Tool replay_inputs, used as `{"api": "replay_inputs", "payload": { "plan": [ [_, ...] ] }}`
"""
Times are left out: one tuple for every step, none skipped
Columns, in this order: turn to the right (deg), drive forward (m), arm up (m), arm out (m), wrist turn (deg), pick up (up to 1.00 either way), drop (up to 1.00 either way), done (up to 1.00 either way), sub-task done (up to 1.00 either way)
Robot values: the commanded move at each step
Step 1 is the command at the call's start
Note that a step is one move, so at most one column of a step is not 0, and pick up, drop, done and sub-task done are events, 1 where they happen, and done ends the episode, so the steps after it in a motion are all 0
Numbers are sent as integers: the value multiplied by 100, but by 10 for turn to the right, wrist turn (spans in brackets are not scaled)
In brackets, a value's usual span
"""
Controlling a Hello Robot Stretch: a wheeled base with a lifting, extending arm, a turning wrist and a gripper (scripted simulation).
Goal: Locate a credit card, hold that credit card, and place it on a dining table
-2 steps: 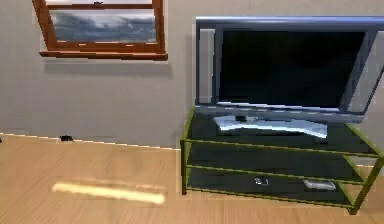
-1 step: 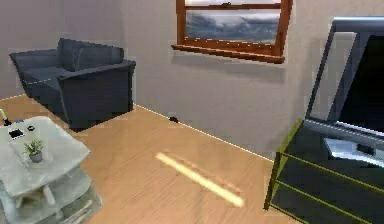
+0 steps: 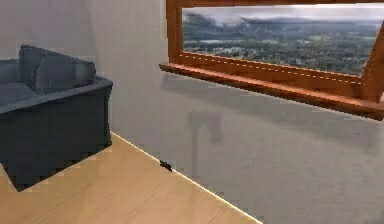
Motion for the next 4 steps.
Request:
{"api": "replay_inputs", "payload": {
  "plan": [
    [-300,0,0,0,0,0,0,0,0],
    [0,95,0,0,0,0,0,0,0],
    [-450,0,0,0,0,0,0,0,0],
    [-450,0,0,0,0,0,0,0,0]
  ]
}}
